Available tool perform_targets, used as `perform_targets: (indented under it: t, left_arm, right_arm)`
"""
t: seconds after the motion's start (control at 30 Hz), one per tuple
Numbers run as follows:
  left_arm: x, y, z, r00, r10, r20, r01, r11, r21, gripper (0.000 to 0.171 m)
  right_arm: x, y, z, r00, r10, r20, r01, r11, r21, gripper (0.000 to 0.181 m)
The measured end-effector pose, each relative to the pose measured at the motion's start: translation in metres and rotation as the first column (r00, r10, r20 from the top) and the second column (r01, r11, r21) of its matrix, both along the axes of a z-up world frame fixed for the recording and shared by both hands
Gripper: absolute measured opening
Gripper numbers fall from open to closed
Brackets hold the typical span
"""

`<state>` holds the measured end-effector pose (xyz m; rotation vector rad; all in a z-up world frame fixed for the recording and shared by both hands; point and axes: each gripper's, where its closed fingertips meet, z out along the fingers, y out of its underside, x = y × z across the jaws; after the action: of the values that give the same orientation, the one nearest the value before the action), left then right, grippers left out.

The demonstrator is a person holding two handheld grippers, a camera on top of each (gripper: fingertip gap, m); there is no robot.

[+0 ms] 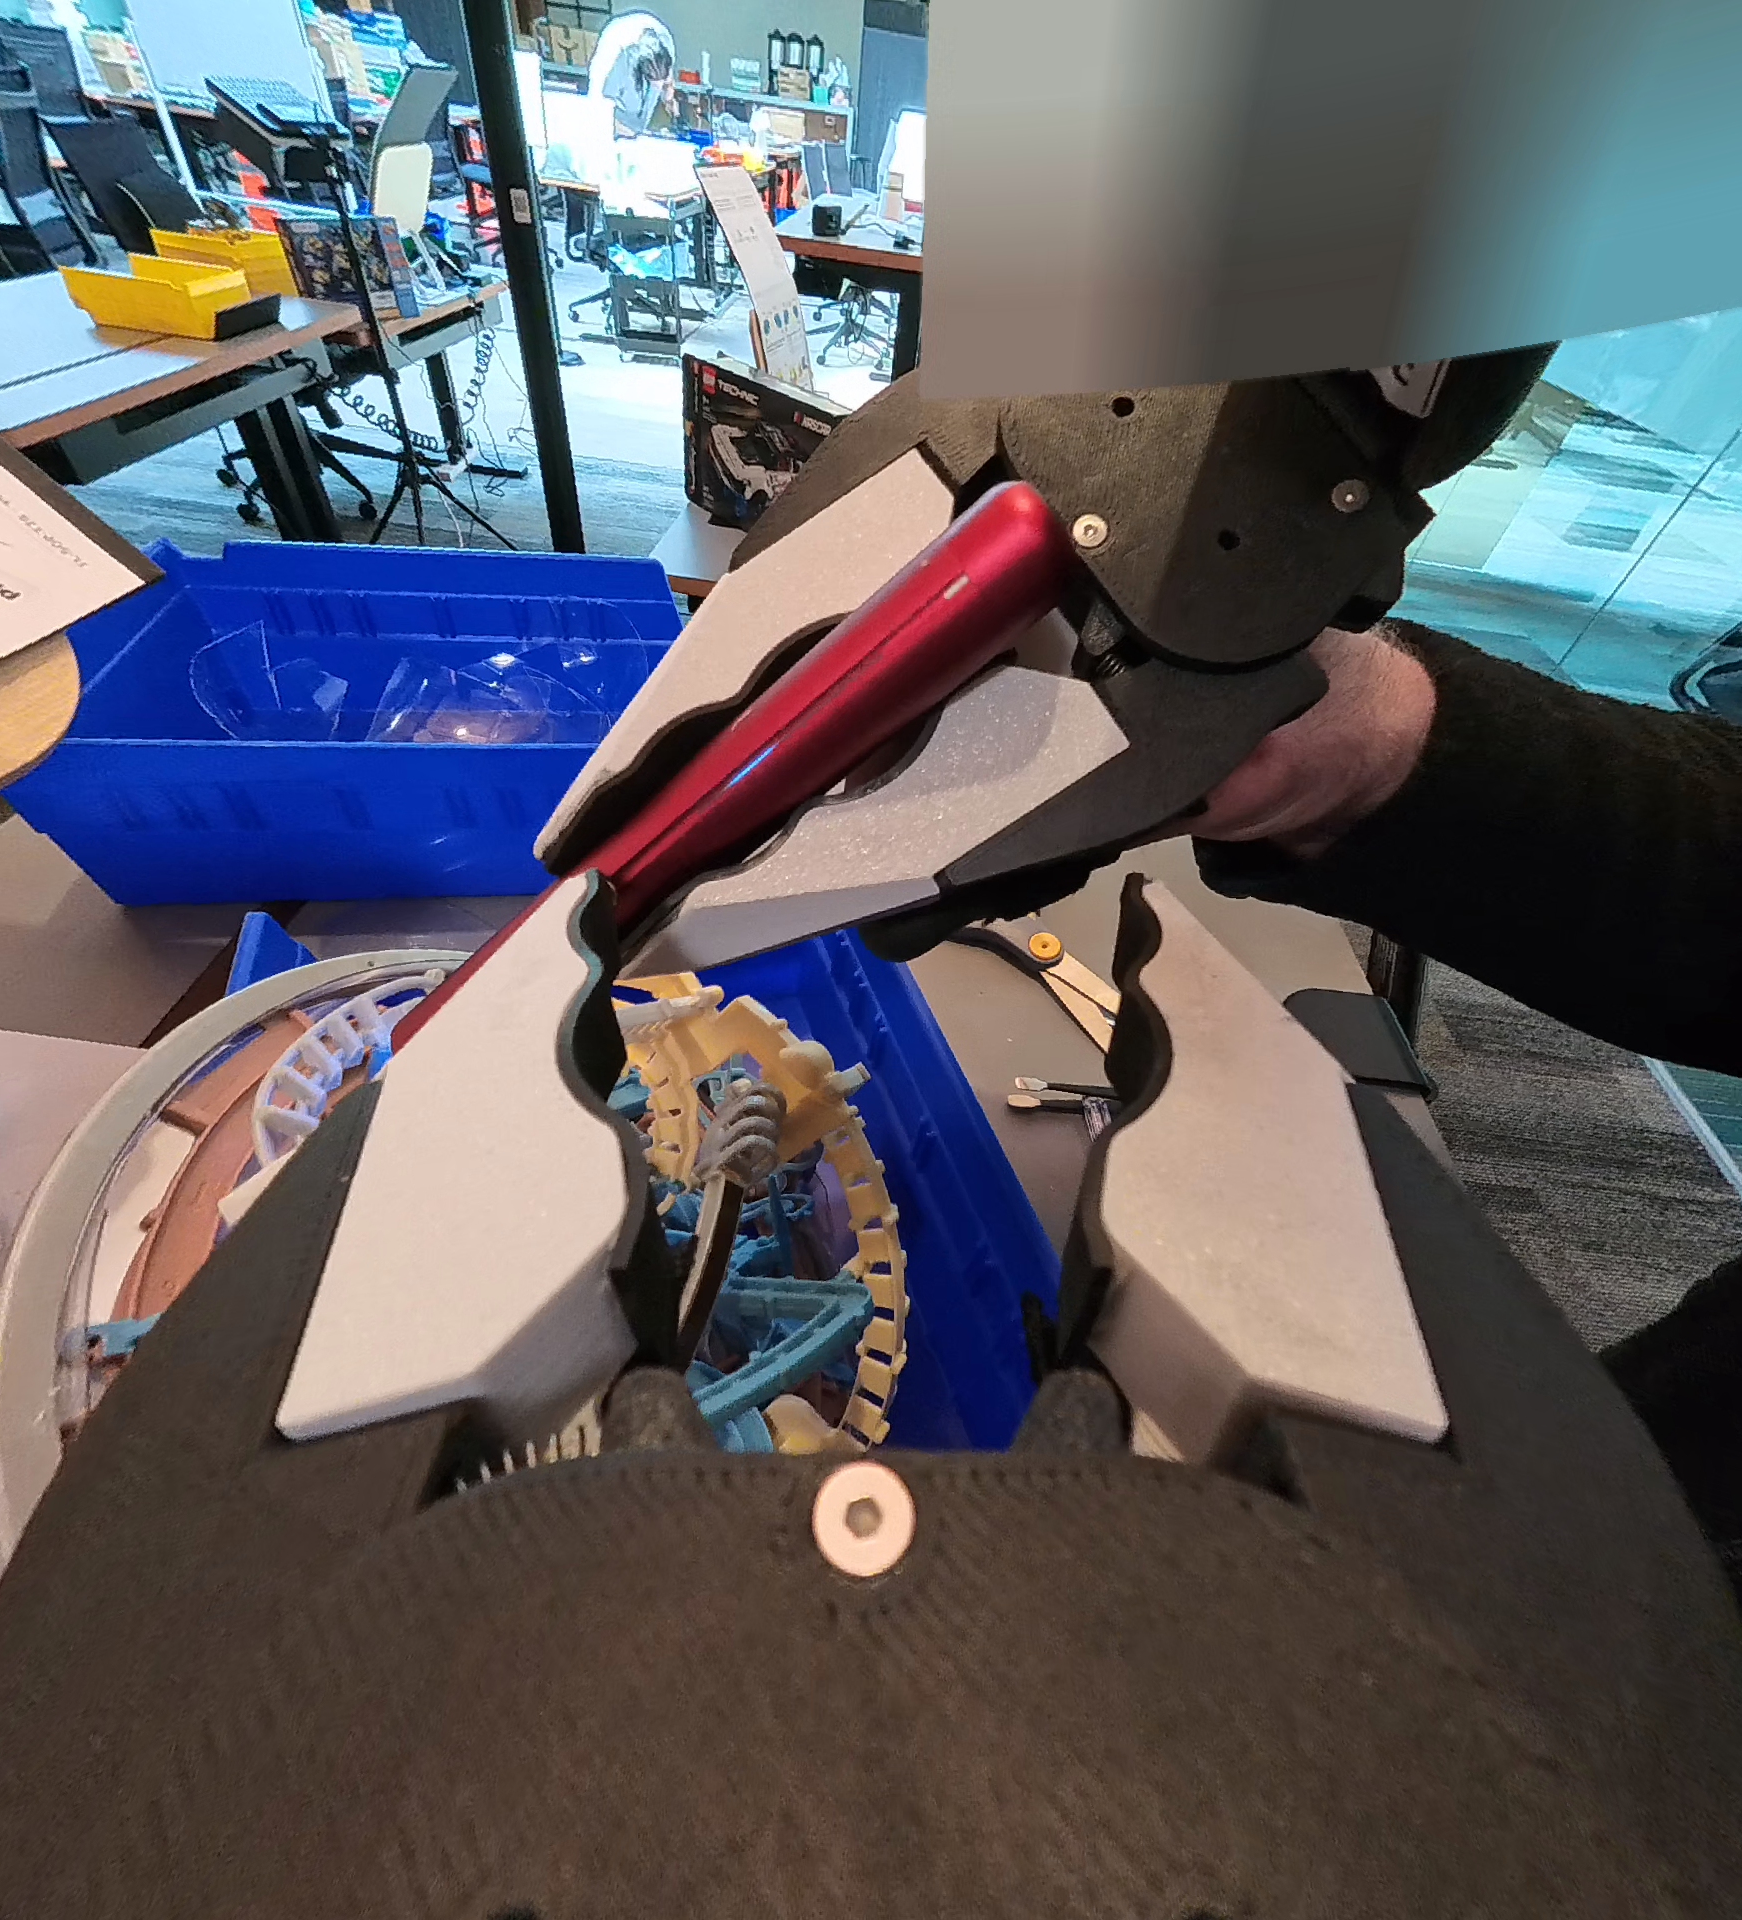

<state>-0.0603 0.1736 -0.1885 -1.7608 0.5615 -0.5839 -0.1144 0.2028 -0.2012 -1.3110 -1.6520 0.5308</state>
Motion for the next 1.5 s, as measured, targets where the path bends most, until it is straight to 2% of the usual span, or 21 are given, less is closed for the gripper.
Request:
perform_targets:
  t: [1.5]
  left_arm:
    - [0.0027,-0.0043,0.0010,1.000,0.012,-0.017,-0.011,1.000,0.018,0.095]
  right_arm:
    - [0.0006,-0.0033,0.0014,1.000,-0.008,-0.006,0.008,1.000,0.013,0.020]
